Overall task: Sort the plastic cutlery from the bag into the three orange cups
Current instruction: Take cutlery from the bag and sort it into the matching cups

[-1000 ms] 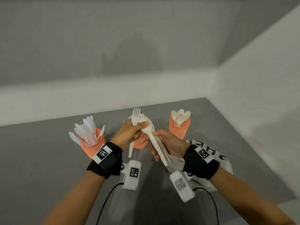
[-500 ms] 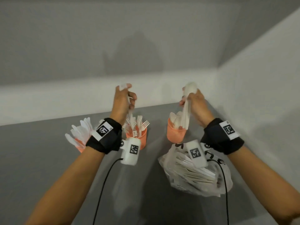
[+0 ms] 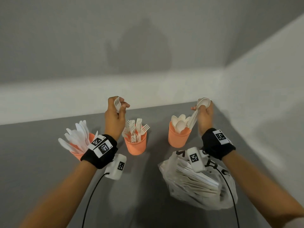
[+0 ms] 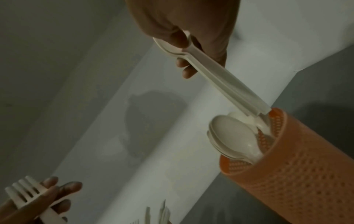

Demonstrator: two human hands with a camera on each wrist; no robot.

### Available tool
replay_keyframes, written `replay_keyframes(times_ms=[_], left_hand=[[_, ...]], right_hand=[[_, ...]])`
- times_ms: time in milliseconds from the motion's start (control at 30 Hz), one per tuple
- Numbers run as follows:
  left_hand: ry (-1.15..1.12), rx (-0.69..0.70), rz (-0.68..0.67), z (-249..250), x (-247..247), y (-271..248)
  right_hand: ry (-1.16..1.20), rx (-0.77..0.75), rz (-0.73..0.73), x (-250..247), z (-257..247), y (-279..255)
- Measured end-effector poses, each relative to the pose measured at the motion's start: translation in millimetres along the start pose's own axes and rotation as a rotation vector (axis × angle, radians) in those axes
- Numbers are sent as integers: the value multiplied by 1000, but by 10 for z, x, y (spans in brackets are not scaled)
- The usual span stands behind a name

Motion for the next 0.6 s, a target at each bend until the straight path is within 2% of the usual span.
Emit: replay_keyframes(times_ms=[233,367,467,600], left_hand=[[117,-64,-18,-298,40,-147],[233,-101,-48,-432,84,-261],[370,-57,-85,-524,108,-277],[537,-34,-119,-615,115,-282]], right_hand=[[-14,42,-40,14,266,-45],[-181,82,-116,19,417,-92],[-372,6,-179,32,433,-135],[-598,-201,-287,73,379,-201]])
Point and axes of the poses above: each hand's wrist, its own y-axis towards the middle knuckle, its own x-axis out of the palm, z = x × y, the point moved 3 cm from there along y, towards the middle knuckle, and after that the axes turned 7 degrees about -x, right-handed, at the moved point
